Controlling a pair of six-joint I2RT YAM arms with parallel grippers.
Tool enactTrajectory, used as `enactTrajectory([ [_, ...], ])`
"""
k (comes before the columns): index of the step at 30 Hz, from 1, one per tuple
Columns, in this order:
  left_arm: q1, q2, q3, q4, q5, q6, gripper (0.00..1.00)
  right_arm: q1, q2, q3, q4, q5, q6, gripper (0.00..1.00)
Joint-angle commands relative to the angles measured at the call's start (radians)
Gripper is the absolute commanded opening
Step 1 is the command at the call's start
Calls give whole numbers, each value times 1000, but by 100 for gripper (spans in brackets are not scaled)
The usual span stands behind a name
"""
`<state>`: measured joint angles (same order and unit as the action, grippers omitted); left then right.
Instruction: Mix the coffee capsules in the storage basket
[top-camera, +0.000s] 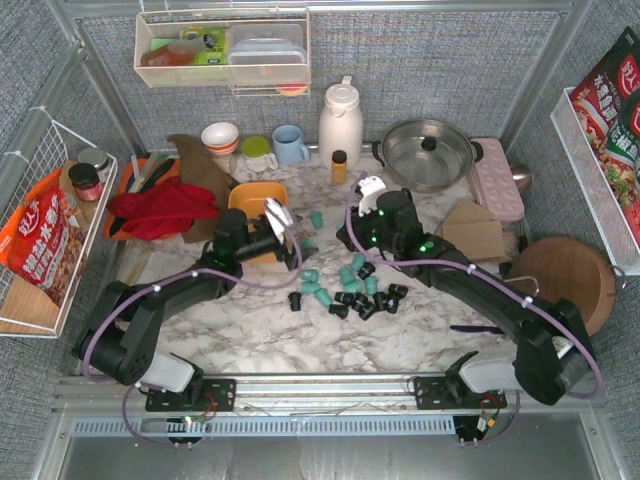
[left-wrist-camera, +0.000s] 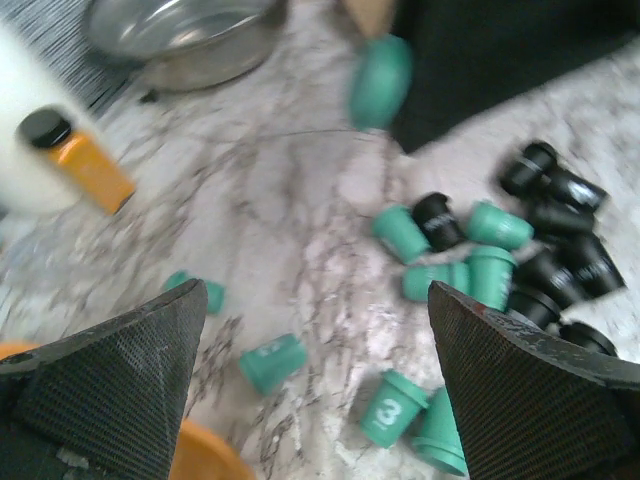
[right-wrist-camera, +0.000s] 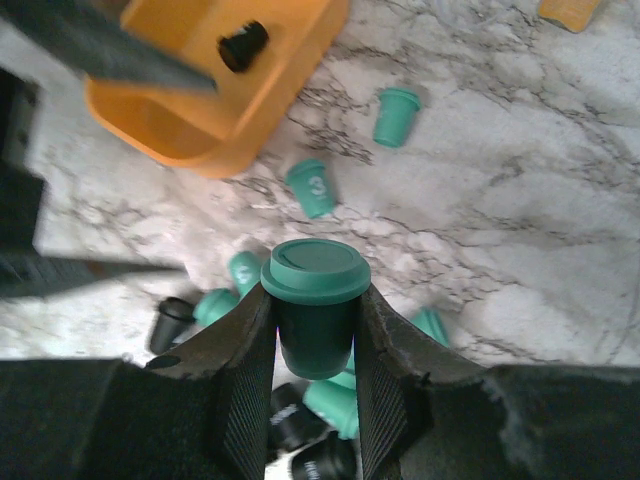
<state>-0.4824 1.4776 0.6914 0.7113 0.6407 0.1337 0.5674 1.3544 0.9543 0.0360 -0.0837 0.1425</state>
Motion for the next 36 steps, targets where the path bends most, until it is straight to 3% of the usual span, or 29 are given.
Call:
enactTrajectory([
  [1, -93, -38, -56, 35, 90, 328, 99, -1, -72, -29, 95, -77, 205, 13],
  [7, -196, -44, -70, 36, -49, 382, 99, 9, -105, -90, 220, -168, 353, 13],
  [14, -228, -86, -101, 115, -192, 374, 99, 29, -60, -94, 260, -208, 401, 13],
  [21, -229, -119, -112, 132, -196, 381, 94, 49, -20, -82, 268, -210, 411, 13],
  [26, -230, -132, -125, 158, -110, 366, 81, 52, 1, -74, 275, -208, 417, 13],
  [31, -229, -133, -127, 159, -106, 368, 55, 53, -4, -74, 274, -206, 416, 15],
  [33, -229, -131, -123, 154, -122, 372, 43, 54, -8, -73, 269, -205, 415, 21],
  [36, -229, -128, -121, 149, -181, 360, 33, 53, -22, -69, 235, -194, 402, 43],
])
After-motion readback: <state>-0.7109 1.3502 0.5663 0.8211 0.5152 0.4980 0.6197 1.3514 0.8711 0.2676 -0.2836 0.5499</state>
